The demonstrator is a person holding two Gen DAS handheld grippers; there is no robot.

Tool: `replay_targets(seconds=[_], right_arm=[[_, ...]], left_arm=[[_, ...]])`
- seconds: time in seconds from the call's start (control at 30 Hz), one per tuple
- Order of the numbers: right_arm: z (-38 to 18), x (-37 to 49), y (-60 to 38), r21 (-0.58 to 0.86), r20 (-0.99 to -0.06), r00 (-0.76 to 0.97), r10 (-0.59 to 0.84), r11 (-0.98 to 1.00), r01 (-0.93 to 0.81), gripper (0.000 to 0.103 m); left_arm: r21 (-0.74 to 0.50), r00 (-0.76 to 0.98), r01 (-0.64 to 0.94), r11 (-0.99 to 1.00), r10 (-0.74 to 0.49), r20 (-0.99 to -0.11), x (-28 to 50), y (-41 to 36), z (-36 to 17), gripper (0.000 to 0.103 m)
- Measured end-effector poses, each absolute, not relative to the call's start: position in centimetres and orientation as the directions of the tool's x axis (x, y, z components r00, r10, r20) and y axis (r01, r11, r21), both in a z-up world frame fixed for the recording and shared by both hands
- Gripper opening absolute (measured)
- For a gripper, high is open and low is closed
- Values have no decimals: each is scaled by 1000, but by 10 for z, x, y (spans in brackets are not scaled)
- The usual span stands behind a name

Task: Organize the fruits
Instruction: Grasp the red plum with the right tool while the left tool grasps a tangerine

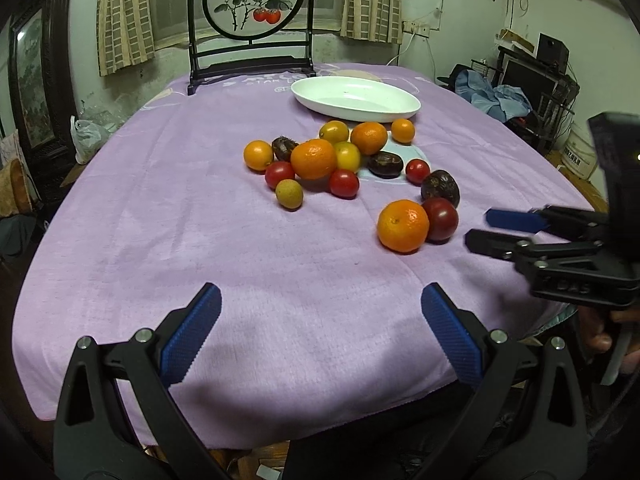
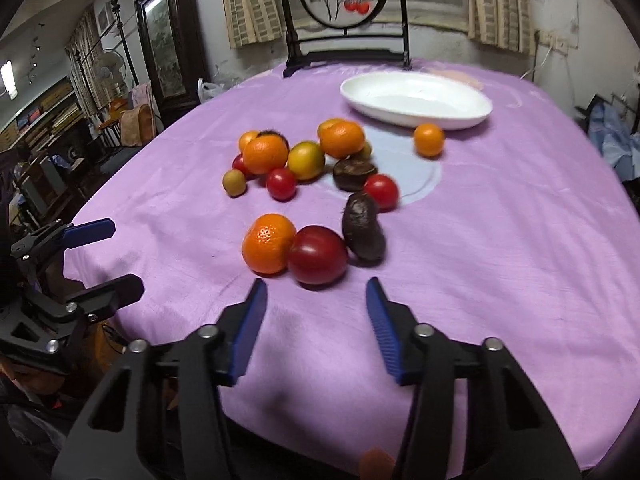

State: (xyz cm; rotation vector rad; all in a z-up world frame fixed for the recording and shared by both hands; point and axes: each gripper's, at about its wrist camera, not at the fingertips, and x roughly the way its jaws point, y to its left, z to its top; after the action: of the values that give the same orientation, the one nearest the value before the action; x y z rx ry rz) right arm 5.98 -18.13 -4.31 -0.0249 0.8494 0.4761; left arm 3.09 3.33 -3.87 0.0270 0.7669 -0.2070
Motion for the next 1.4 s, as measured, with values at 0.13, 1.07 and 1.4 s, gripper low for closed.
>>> replay_targets(seconds=[0.13, 1.07, 1.4], right_arm=[[-52, 75, -180, 206, -744, 532, 403, 897, -391, 46], [-47, 93, -204, 380, -673, 503, 542, 837, -393, 41], [-26, 68, -247, 345, -636, 605, 479, 878, -332, 41]], left_arm=[[-84, 696, 195, 977, -198, -690, 40, 41, -42, 101], [-104, 642, 292, 951, -275, -716, 69, 12, -45, 101], [-88, 571, 423, 902, -341, -747, 98, -39, -61, 75]])
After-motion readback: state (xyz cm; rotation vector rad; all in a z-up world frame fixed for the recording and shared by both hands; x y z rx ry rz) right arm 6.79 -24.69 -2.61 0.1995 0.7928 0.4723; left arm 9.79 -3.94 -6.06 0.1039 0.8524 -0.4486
